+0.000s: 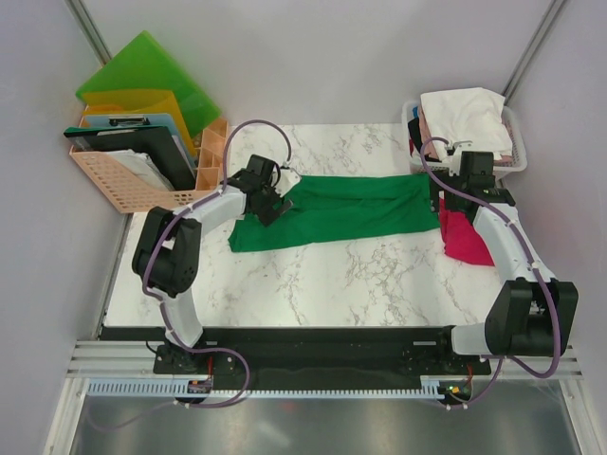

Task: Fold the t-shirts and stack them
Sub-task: Fold the other side of the tshirt into a rectangle

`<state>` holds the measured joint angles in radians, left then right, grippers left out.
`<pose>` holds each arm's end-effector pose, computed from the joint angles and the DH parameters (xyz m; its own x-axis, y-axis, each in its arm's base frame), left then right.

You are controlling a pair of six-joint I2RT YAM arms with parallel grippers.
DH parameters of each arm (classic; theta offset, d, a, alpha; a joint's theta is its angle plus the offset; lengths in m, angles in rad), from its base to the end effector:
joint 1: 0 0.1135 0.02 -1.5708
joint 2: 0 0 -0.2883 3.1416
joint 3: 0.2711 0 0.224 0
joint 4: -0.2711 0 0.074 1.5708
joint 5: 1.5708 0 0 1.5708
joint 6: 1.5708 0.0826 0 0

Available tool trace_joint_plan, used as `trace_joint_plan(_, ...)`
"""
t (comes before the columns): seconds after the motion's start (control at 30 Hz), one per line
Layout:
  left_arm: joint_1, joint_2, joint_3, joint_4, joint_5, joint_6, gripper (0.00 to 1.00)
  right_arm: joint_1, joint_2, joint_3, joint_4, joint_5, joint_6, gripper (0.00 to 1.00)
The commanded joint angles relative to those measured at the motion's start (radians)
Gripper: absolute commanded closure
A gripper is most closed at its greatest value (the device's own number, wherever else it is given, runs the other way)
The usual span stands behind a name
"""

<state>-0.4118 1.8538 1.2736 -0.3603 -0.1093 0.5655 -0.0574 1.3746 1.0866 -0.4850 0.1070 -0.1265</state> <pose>0.3756 -0.1542 0.1961 -0.4434 0.7749 -0.4504 0.6829 0.6176 0.3902 0.2985 -0.0260 0.2835 -0.7084 -0.0849 -0.7007 0.0444 0.9854 -0.1643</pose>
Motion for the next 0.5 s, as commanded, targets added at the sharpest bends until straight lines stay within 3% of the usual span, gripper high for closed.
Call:
trace_joint_plan(0.0, -0.001, -0.071, -0.029, -0.011, 0.056, -0.019, 0.0, -0.004, 0.006, -0.005, 0.025, -0.012, 0.004, 0.08)
trace_joint_plan(0.13, -0.001, -0.096, -0.045, -0.042, 0.08, -0.024, 0.01, -0.004, 0.014, -0.008, 0.025, -0.013, 0.001, 0.09)
trace_joint_plan(0.23, -0.001, -0.076, -0.052, -0.045, 0.076, -0.023, 0.08, -0.005, 0.018, -0.004, 0.026, -0.013, 0.002, 0.09)
trace_joint_plan(0.3, -0.001, -0.055, -0.046, -0.046, 0.077, -0.024, 0.22, -0.005, 0.015, -0.008, 0.025, -0.016, 0.001, 0.09)
trace_joint_plan(0.33, -0.001, -0.047, -0.043, -0.046, 0.079, -0.026, 0.38, -0.005, 0.015, -0.008, 0.026, -0.023, -0.001, 0.09)
trace_joint_plan(0.47, -0.001, 0.002, -0.013, -0.046, 0.08, -0.036, 0.48, -0.004, 0.021, -0.007, 0.026, -0.021, -0.001, 0.09)
